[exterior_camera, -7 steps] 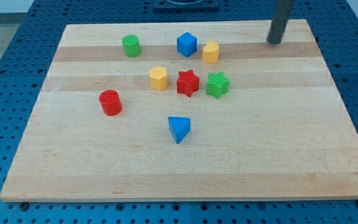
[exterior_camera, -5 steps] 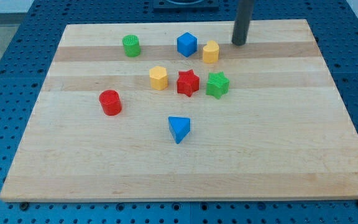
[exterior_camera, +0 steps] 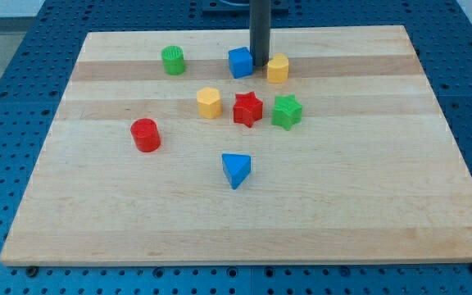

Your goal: Move the blue cube near the green circle

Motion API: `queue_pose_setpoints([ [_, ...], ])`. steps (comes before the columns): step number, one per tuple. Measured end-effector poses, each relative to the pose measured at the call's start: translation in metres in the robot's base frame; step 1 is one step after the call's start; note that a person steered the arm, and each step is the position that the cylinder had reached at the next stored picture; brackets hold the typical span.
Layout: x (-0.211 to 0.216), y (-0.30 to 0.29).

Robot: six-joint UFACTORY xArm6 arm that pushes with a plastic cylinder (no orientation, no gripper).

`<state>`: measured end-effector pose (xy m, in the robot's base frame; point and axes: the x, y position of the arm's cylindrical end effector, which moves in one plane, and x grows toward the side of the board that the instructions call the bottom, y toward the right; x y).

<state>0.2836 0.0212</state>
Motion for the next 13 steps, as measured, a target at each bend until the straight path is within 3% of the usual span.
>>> queue_pose_setpoints([
  [2, 0.018, 0.002],
  [9, 0.000, -0.032],
  [13, 0.013, -0.042],
])
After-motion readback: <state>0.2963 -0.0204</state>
